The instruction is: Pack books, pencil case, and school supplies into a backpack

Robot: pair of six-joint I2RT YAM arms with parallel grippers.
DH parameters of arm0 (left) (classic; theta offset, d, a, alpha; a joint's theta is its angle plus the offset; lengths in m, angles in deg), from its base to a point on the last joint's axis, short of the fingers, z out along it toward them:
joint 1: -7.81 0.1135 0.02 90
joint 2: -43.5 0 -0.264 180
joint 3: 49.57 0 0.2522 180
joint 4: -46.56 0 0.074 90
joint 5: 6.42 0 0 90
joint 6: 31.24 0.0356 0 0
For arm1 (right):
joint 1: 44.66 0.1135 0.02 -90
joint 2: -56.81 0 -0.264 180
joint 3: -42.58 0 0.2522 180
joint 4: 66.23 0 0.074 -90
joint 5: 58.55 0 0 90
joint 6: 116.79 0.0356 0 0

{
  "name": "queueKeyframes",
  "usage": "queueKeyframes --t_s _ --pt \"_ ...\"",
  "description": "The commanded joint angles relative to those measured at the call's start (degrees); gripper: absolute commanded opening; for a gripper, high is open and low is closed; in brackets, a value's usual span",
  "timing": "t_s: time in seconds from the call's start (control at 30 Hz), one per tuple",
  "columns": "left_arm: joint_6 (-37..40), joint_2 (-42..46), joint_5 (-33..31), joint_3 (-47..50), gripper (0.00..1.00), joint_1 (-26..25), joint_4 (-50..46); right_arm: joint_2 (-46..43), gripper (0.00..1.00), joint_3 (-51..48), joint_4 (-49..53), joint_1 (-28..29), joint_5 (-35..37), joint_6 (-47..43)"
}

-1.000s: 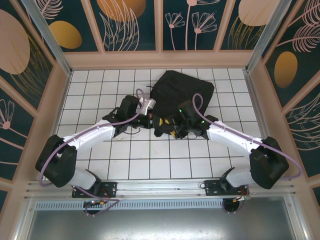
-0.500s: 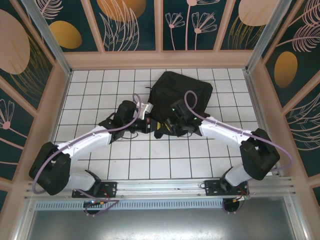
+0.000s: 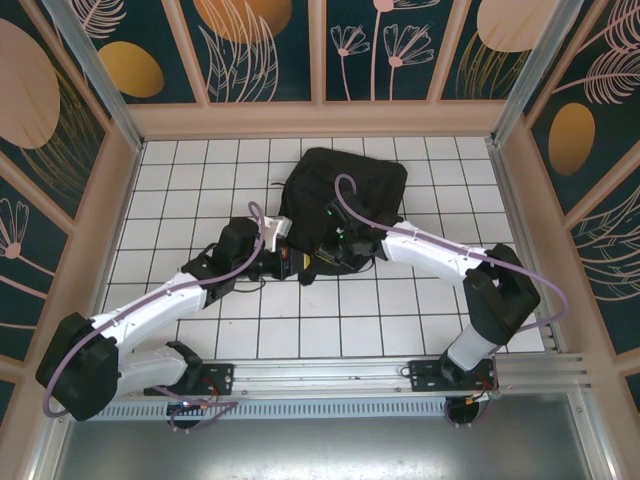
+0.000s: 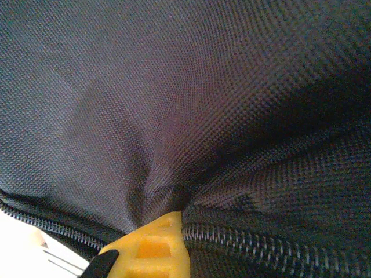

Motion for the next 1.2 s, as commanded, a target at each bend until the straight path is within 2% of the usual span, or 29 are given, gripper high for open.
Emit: queueKeyframes --t_s 0.0,0.33,0.83,0.87,0.97,1.03,1.17 --pt "-0.6 2.0 1.5 -0.1 0.0 -0.8 3.7 -5.9 0.0 -2.9 5.4 -0.4 5.6 -7.5" --pt "-1.1 -0.6 0.5 -0.8 0.0 -0.8 4.7 -15.5 0.0 -9.4 10.3 -5.8 9.7 -8.7" --pt "-1.6 -2.2 -3.5 -1.4 0.0 1.9 4.7 -21.3 0.0 -9.6 16.8 -16.1 13.2 -15.5" --pt "-1.6 -2.8 -2.8 -1.8 0.0 2.0 5.2 -21.6 0.02 -9.8 16.0 -16.3 13.0 -15.9" --pt "-3.1 -4.8 1.2 -2.9 0.0 1.9 8.4 -21.5 0.15 -9.6 12.5 -15.9 6.7 -15.5" --pt "-3.7 -6.4 3.4 -4.1 0.0 1.7 10.1 -21.0 0.25 -9.4 9.3 -14.8 2.0 -14.1" --pt "-2.7 -9.1 4.8 -8.5 0.0 0.7 9.7 -20.2 0.48 -7.0 7.3 -12.1 -0.4 -8.2"
